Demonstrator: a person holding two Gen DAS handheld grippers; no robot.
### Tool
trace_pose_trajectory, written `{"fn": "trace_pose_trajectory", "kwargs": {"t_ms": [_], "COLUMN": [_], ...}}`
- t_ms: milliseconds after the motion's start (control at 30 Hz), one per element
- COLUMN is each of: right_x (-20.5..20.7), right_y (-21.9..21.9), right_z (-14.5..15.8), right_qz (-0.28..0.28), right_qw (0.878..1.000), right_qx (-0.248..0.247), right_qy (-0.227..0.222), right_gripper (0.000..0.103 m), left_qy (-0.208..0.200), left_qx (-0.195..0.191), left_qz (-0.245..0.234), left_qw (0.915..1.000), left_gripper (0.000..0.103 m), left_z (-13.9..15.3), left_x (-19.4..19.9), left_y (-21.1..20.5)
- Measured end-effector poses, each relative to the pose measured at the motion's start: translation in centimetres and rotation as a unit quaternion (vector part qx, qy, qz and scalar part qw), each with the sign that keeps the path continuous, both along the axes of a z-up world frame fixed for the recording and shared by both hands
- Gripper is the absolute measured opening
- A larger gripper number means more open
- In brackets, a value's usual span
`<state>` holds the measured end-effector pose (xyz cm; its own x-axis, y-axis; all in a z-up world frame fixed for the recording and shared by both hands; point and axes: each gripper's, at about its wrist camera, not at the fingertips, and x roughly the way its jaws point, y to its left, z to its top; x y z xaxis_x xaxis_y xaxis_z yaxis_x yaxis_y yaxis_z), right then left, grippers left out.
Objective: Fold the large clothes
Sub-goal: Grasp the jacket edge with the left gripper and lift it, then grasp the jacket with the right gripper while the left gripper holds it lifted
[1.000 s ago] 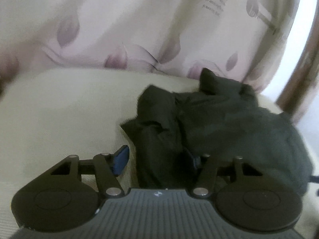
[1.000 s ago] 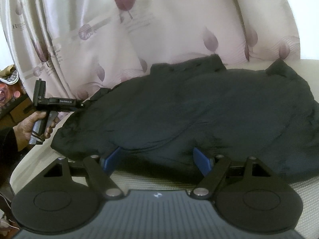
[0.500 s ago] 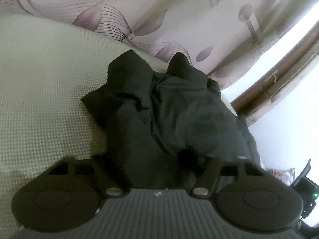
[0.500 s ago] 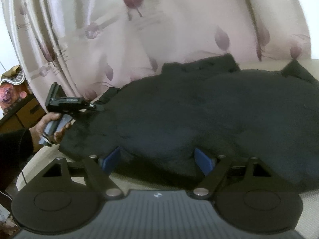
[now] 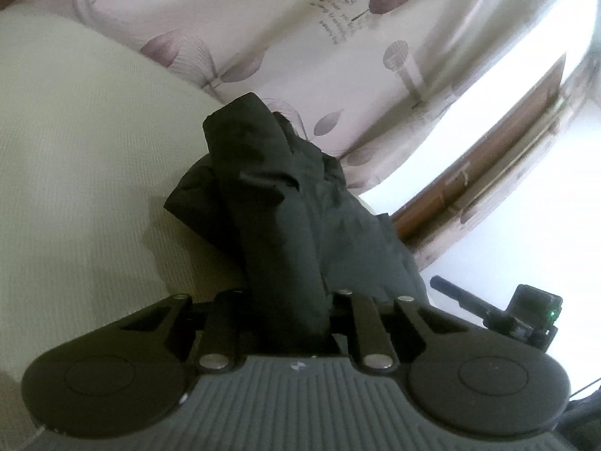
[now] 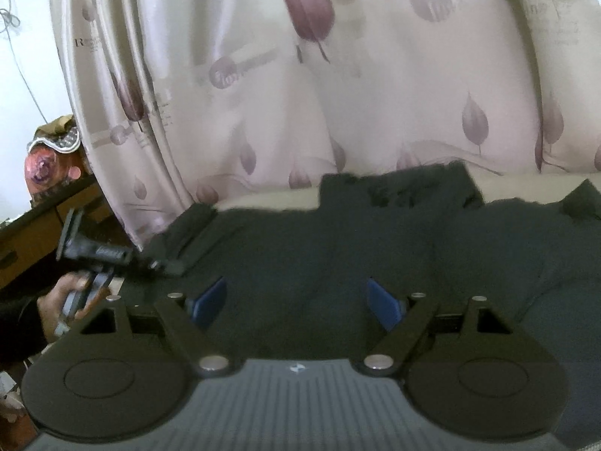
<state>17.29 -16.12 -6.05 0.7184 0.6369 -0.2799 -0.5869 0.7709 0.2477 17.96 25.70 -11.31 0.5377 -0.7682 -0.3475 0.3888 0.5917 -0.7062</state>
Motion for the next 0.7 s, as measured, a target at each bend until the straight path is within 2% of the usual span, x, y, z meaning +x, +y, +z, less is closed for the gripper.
{"fn": "trace_pose_trajectory", "kwargs": {"t_ms": [100,133,167,200,233,300,367,400,433,467,533,633,700], "right_x": [0.0,-0.1,-0.1,-0.3,-0.2,-0.4,-0.8,-0.9,-1.0,-1.2,-1.3,-2.0,-2.8], "right_y": [-0.3,-0.3,-0.2,0.0,0.3,0.5,0.1,0.0,-0.2,-0.2,0.3,0.5,1.0], "right_z": [-0.2,-0.1,-0.1,0.0,0.1,0.2,0.3,0.4,0.5,0.5,0.1,-0.9,-1.5], "right_qz": [0.001,0.002,0.004,0.001,-0.006,-0.024,-0.033,-0.039,-0.043,-0.048,-0.064,-0.070,-0.076], "right_qw": [1.000,0.999,0.998,0.997,0.994,0.989,0.986,0.986,0.985,0.984,0.977,0.976,0.973], "right_qx": [-0.017,-0.026,-0.044,-0.065,-0.093,-0.130,-0.138,-0.139,-0.139,-0.144,-0.172,-0.170,-0.179], "right_qy": [-0.015,-0.022,-0.034,-0.045,-0.053,-0.071,-0.084,-0.089,-0.093,-0.098,-0.109,-0.112,-0.127], "right_gripper": [0.081,0.078,0.069,0.038,0.019,0.013,0.012,0.012,0.012,0.012,0.010,0.008,0.008], "left_qy": [0.007,0.010,0.016,0.026,0.019,0.008,0.004,0.008,0.013,0.008,-0.002,0.010,0.028], "left_qx": [-0.005,0.002,0.007,0.008,0.010,0.039,0.052,0.049,0.048,0.048,0.039,0.011,0.001], "left_qz": [0.015,0.018,0.013,0.007,-0.001,-0.018,-0.020,-0.025,-0.027,-0.020,-0.006,0.026,0.041], "left_qw": [0.9998,0.9998,0.9998,0.9996,0.9998,0.9990,0.9984,0.9985,0.9984,0.9986,0.9992,0.9995,0.9987], "left_gripper": [0.028,0.039,0.049,0.069,0.076,0.086,0.084,0.064,0.055,0.053,0.039,0.030,0.029], "left_z": [-0.4,-0.5,-0.7,-1.0,-0.9,-0.4,-0.2,-0.3,-0.7,-0.8,-0.5,-0.2,0.2], "left_x": [-0.4,-0.5,-0.5,-0.4,-0.5,-0.4,-0.3,-0.1,0.0,-0.2,-0.7,-1.2,-1.2], "left_y": [0.0,-0.2,-0.5,-0.8,-1.3,-2.7,-3.9,-4.3,-4.5,-4.7,-4.6,-4.0,-3.9]}}
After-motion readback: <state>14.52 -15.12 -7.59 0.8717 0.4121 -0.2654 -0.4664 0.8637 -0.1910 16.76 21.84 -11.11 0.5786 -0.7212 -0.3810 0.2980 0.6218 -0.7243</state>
